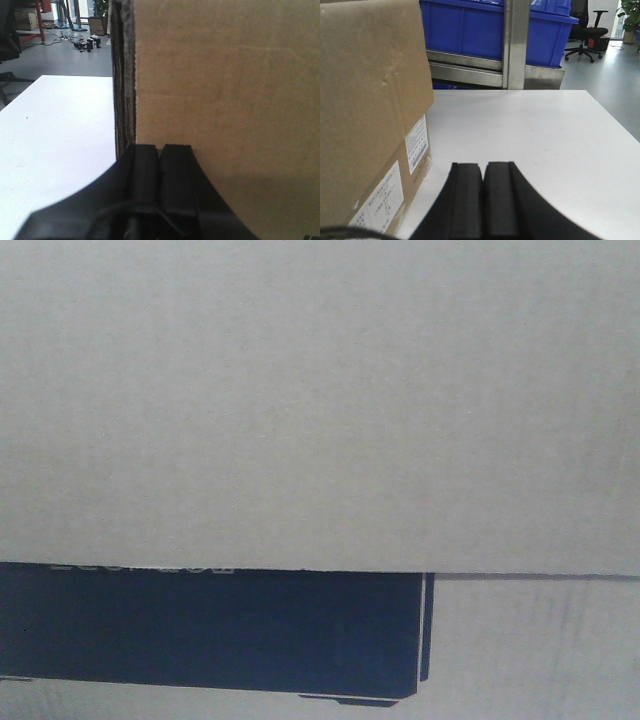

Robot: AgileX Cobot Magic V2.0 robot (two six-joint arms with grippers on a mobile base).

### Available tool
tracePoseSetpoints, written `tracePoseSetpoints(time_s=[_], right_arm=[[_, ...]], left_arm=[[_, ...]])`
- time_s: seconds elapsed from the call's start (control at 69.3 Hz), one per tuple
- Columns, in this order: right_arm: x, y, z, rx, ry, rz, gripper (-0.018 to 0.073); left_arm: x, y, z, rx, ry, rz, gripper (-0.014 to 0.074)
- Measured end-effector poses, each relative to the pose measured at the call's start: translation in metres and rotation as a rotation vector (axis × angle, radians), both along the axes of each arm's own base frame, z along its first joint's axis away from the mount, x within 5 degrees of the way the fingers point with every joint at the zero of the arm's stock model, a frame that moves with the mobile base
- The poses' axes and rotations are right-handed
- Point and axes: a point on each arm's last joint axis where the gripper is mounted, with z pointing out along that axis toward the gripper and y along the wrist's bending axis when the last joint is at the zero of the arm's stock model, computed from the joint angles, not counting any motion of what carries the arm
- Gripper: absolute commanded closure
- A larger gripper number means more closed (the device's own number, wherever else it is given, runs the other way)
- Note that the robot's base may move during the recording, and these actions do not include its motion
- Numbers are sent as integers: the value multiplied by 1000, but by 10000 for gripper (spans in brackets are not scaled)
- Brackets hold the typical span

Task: Grab box from left shelf to table start
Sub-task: 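Open both grippers and release the box sides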

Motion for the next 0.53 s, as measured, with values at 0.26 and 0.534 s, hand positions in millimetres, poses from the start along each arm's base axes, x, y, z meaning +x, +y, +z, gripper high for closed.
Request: tracePoseSetpoints(time_s=[0.26,0.534], right_arm=[[0,0,0,-2,0,0,503],[0,0,0,-2,0,0,503]], left_arm=[[0,0,0,0,0,0,696],[0,0,0,0,0,0,696]])
